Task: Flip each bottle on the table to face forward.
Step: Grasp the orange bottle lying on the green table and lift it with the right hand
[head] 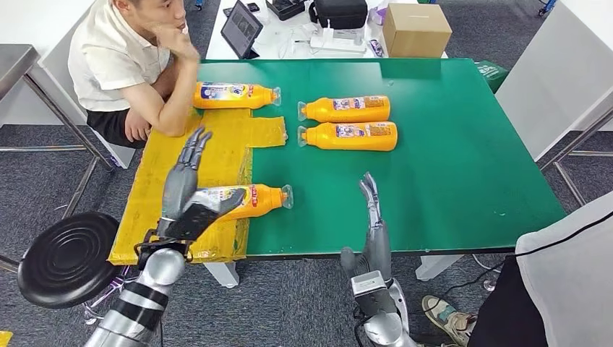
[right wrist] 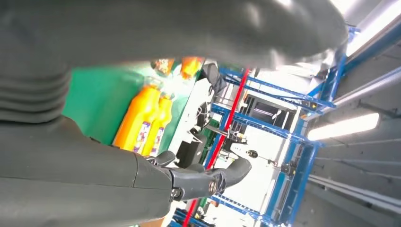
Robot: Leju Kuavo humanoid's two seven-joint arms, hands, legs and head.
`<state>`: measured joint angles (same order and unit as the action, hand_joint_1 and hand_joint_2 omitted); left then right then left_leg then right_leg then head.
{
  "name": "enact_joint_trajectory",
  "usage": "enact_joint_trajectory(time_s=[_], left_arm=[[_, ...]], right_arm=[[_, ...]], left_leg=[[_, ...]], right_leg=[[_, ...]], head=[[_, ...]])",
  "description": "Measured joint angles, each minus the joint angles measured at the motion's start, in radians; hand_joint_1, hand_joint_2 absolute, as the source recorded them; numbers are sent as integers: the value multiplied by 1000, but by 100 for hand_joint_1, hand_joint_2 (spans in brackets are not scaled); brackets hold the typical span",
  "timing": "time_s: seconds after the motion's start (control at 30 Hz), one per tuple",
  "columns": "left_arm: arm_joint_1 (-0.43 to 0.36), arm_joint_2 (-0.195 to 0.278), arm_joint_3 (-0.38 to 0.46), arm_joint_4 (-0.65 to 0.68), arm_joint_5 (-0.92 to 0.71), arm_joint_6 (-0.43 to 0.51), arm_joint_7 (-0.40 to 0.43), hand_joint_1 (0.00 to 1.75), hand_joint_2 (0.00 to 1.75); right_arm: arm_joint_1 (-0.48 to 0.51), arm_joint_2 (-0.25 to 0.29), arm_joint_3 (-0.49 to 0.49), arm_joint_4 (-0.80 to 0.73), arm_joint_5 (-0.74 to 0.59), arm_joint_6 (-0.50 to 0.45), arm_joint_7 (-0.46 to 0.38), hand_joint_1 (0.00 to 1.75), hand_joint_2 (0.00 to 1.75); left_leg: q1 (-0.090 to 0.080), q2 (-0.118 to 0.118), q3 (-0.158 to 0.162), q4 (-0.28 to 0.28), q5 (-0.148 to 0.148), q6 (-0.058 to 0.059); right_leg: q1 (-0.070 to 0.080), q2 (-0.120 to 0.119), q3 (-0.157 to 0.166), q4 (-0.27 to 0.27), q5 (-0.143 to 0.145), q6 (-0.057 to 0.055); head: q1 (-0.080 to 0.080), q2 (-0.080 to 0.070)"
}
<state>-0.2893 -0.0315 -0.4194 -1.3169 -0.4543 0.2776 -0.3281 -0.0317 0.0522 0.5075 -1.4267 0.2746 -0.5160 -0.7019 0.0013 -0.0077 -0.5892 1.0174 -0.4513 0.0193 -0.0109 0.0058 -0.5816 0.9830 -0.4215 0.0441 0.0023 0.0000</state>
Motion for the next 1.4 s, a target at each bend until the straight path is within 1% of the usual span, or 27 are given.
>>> enact_joint_trajectory(time_s=[0.07, 0.1, 0.2, 0.27, 0.33, 0.43, 0.6, 0.67, 0.77, 0.93, 1.13, 1.27, 1.4], left_arm=[[65, -3, 31, -73, 198, -82, -16, 0, 175], [95, -4, 42, -103, 272, -112, -19, 0, 175], [166, -11, 63, -169, 411, -140, -23, 0, 175], [203, -15, 69, -198, 457, -138, -24, 0, 175], [235, -17, 70, -216, 469, -135, -24, 0, 175], [266, -18, 70, -235, 474, -135, -24, 0, 175], [276, -19, 70, -242, 474, -135, -25, 0, 175], [282, -24, 70, -249, 453, -120, -29, 0, 175], [286, -41, 69, -255, 419, -85, -34, 0, 175], [285, -59, 67, -255, 391, -61, -40, 0, 175], [283, -72, 53, -253, 384, -56, -40, 0, 175], [276, -77, 45, -244, 387, -59, -37, 0, 175], [259, -84, 31, -225, 392, -67, -31, 0, 175]], right_arm=[[6, -7, -36, 7, 33, 21, 0, 0, 175], [10, -11, -57, 10, 51, 26, 1, 0, 175], [14, -24, -120, 26, 132, 33, 17, 0, 175], [10, -36, -167, 50, 198, 45, 47, 0, 175], [0, -53, -212, 83, 253, 62, 78, 0, 175], [-14, -72, -261, 127, 288, 73, 95, 0, 175], [-20, -77, -276, 144, 298, 73, 99, 0, 175], [-38, -90, -288, 182, 368, 47, 127, 0, 175], [-82, -118, -297, 257, 509, -1, 198, 0, 175], [-150, -161, -296, 351, 636, -4, 283, 0, 175], [-220, -198, -296, 458, 681, 16, 317, 0, 175], [-266, -205, -292, 531, 711, 34, 343, 0, 175], [-340, -205, -275, 648, 747, 59, 372, 0, 175]], left_leg=[[0, 0, 0, 0, 0, 0], [0, -1, -1, 0, 0, 0], [-1, -1, -1, 0, 0, 0], [-1, -1, -1, 0, 0, 1], [-1, -1, -1, 0, 0, 1], [-1, -1, -1, 0, 0, 1], [-1, -1, -1, 0, 0, 1], [0, -1, -1, 0, 0, 1], [0, -1, -1, 0, 0, 1], [-2, -1, -1, 0, 0, 1], [-2, -1, -1, 0, 0, 1], [-2, -1, -1, 0, 0, 1], [-2, -1, -1, 0, 0, 1]], right_leg=[[0, 0, 0, 0, 0, 0], [0, 0, 0, -1, 0, 0], [0, 0, 0, -1, 0, 0], [0, 0, 0, -1, 0, 0], [0, -1, 0, -1, 0, 0], [0, -1, 0, -1, 0, 0], [0, 0, 0, -1, 0, 0], [0, 0, 0, -1, 0, 0], [0, 0, 0, -1, 0, 0], [-1, -1, 0, -1, 1, 1], [-1, -1, 0, -1, 1, 1], [-1, 0, 0, -1, 1, 1], [-1, 0, 0, -1, 1, 1]], head=[[0, 0], [0, 0], [0, 0], [0, 0], [0, 0], [0, 0], [0, 0], [0, 0], [0, 0], [0, 0], [0, 0], [0, 0], [0, 0]])
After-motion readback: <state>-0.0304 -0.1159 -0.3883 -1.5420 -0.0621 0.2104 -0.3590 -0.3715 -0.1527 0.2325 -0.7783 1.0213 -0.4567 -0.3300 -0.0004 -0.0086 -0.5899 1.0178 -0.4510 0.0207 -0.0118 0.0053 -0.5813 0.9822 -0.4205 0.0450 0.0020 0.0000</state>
